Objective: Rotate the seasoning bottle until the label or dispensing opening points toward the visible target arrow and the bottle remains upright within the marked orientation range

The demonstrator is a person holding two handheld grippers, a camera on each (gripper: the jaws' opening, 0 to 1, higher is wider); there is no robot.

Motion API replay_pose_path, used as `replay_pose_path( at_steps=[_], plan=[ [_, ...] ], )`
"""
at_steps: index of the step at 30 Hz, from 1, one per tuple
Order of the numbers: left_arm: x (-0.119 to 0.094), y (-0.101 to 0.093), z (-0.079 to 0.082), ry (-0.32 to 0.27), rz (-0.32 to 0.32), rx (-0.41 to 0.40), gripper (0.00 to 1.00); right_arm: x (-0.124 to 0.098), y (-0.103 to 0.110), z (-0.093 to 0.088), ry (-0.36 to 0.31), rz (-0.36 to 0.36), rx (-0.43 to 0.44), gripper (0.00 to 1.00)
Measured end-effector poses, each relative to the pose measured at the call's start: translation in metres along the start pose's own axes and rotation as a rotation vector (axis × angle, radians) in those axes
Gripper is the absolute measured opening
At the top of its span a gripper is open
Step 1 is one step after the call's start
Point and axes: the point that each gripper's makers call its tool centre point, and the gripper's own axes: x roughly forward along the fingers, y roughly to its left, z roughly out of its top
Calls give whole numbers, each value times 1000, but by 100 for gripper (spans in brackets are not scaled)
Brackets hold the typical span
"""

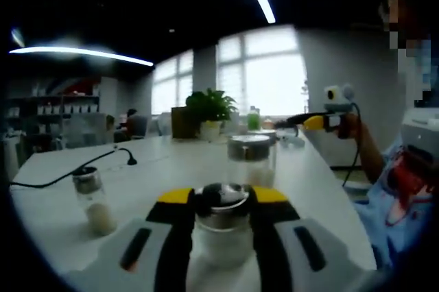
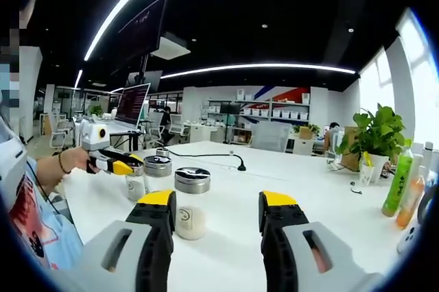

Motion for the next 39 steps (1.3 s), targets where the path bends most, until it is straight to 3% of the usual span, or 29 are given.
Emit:
replay_pose_path(
  at_steps=[6, 11, 14, 20, 24, 39],
  plan=[
    [0, -1, -1, -5, -60, 6, 33, -1, -1, 0, -6, -2, 16, 56],
    [-1, -3, 0, -15, -106, 10, 33, 0, -2, 5, -39, -10, 24, 75],
    [-1, -4, 0, -19, -134, 12, 33, 1, -7, 4, -46, -28, 77, 87],
    [-1, -6, -1, -15, -183, 57, 33, 3, -13, -4, -15, -47, 104, 99],
    [0, -7, -1, 1, -214, 60, 33, 2, -15, -4, -19, -76, 101, 99],
    [0, -10, -2, 14, -314, 83, 33, 4, -13, -11, 18, -79, 72, 99]
  ],
)
